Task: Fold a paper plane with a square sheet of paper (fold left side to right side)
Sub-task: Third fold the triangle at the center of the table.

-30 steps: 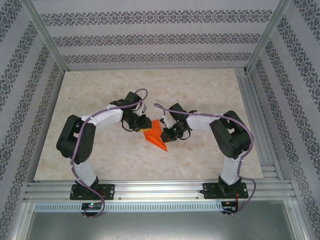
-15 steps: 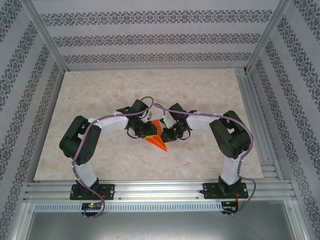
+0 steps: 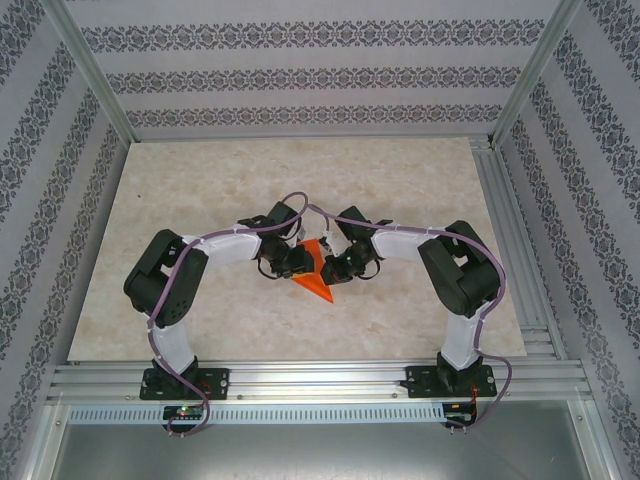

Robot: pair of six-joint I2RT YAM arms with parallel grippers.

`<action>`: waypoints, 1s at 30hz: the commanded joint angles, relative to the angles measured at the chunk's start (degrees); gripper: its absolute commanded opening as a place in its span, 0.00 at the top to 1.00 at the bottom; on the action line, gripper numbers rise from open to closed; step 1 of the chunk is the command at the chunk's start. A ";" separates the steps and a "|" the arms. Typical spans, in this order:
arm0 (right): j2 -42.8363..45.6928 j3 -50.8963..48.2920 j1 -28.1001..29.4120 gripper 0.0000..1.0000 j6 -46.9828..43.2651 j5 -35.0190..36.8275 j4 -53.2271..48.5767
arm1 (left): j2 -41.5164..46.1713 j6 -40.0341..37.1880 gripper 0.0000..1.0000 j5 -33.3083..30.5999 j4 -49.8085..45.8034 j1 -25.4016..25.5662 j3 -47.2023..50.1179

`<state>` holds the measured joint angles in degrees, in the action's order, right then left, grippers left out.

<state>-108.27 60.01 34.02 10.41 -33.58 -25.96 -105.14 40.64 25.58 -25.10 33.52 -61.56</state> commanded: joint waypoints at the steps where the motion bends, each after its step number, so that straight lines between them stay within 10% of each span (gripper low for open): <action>1: -2.75 -0.46 1.00 0.98 -1.71 3.22 -1.65 | -1.69 -0.65 0.73 -1.68 -0.80 0.80 -1.19; 30: 14.19 -3.26 -0.66 0.78 5.59 0.19 -2.20 | -3.44 -0.59 0.75 -6.46 -2.10 2.21 1.58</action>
<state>-96.49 59.35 33.21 13.63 -31.79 -27.49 -106.39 40.64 23.07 -24.73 34.33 -61.30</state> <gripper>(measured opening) 0.222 0.254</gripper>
